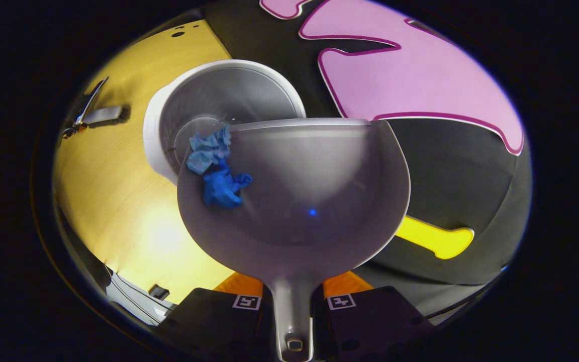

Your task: Pick up the small broom and dustpan from the desktop, sweep the trash into the dustpan with the broom, and then empty the trash into the garbage bin.

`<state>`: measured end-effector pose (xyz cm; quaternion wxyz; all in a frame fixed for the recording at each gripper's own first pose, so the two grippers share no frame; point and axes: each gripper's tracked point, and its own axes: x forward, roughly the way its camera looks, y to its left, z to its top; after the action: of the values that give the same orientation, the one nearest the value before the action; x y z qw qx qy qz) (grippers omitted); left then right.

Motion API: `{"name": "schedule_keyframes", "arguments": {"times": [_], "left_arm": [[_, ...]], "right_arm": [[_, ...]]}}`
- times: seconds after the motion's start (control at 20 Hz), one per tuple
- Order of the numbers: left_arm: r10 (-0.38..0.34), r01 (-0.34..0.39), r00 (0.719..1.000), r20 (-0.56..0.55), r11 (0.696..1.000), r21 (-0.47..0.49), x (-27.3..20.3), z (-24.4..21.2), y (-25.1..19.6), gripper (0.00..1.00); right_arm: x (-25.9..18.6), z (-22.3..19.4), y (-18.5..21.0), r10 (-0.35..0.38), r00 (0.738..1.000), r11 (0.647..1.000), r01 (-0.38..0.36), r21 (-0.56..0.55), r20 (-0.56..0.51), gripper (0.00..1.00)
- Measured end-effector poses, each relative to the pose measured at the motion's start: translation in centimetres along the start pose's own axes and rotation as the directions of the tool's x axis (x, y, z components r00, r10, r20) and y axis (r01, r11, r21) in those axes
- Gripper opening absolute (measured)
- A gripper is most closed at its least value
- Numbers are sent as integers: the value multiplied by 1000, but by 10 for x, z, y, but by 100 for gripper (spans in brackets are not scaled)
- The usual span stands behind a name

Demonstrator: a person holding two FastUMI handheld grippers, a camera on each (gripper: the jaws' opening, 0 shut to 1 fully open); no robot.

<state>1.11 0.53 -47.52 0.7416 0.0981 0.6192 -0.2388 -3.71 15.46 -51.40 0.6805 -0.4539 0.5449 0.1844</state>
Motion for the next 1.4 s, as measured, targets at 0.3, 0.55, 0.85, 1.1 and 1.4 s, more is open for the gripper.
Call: {"name": "schedule_keyframes", "arguments": {"times": [0.3, 0.55, 0.85, 1.1, 1.4], "left_arm": [[1, -1, 1000, -3, 1000, -4, -1, 0, 1, 27], [1, -1, 1000, -5, 1000, -5, 0, 0, 1, 27], [3, -3, 1000, -11, 1000, -5, 0, 0, 1, 27], [5, -5, 1000, -12, 1000, -11, -1, 1, 1, 27], [3, -3, 1000, -12, 1000, -7, 0, -1, 0, 27]], "right_arm": [[-1, 14, -5, -29, 1000, 990, 27, -141, -13, 33], [0, 14, -7, -37, 999, 990, 35, -140, -8, 33], [0, 9, -14, -48, 997, 997, 50, -50, 54, 33], [-12, 1, -19, -12, 985, 971, -30, 239, 172, 33], [-56, -20, -25, -49, 952, 890, -96, 445, 304, 33]]}}
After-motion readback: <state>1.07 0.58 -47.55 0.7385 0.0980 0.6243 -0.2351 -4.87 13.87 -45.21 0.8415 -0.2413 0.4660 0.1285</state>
